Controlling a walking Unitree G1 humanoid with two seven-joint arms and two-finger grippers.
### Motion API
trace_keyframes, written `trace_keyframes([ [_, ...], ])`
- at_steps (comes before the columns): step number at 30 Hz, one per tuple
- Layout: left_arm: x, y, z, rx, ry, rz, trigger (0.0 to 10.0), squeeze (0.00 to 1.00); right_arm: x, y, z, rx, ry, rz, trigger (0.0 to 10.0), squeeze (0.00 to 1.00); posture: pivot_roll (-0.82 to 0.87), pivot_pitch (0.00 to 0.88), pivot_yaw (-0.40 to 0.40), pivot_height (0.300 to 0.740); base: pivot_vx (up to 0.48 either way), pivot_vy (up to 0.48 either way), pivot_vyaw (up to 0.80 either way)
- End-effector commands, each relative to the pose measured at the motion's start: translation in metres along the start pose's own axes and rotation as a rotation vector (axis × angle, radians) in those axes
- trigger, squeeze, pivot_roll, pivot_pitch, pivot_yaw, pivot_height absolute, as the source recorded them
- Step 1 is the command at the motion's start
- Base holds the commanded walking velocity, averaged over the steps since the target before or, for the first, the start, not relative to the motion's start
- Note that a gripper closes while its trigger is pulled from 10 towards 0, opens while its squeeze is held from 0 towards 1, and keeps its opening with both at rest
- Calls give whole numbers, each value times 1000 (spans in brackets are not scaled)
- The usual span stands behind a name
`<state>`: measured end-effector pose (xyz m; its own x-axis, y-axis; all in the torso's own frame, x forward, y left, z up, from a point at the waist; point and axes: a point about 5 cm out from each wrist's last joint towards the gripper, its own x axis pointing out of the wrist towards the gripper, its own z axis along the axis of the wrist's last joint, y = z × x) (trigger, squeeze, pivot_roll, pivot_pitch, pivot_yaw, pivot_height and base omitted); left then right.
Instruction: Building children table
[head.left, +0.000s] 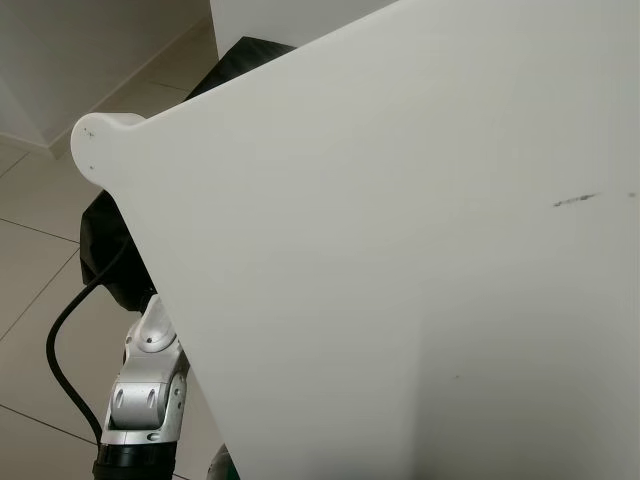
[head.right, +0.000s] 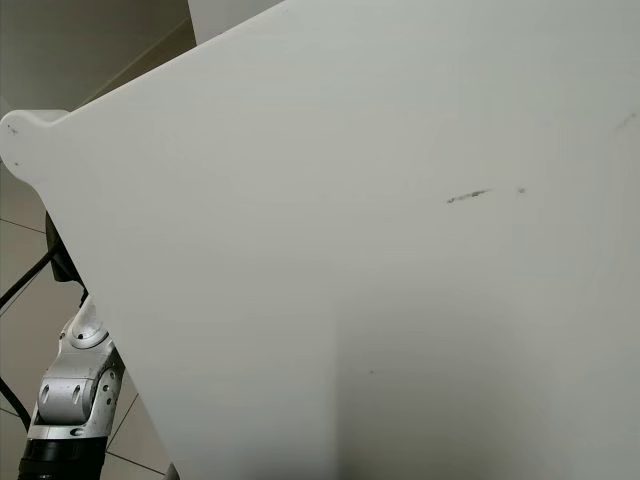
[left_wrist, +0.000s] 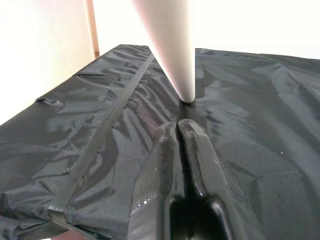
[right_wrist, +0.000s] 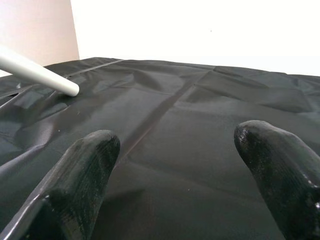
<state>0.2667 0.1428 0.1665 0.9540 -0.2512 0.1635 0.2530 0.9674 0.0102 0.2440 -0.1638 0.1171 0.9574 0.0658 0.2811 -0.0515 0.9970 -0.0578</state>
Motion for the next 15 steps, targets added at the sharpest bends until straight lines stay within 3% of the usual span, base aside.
trace_keyframes([
  [1, 1, -7, 10, 26, -62, -31, 10000, 0, 5, 2, 3, 8, -22, 10, 10000, 0, 81, 6, -27, 740, 0, 0, 0],
  [15, 1, -8, 10, 32, -63, -38, 10000, 0, 5, 4, 1, 13, -20, 19, 10000, 0, 86, 0, -26, 740, 0, 0, 0],
])
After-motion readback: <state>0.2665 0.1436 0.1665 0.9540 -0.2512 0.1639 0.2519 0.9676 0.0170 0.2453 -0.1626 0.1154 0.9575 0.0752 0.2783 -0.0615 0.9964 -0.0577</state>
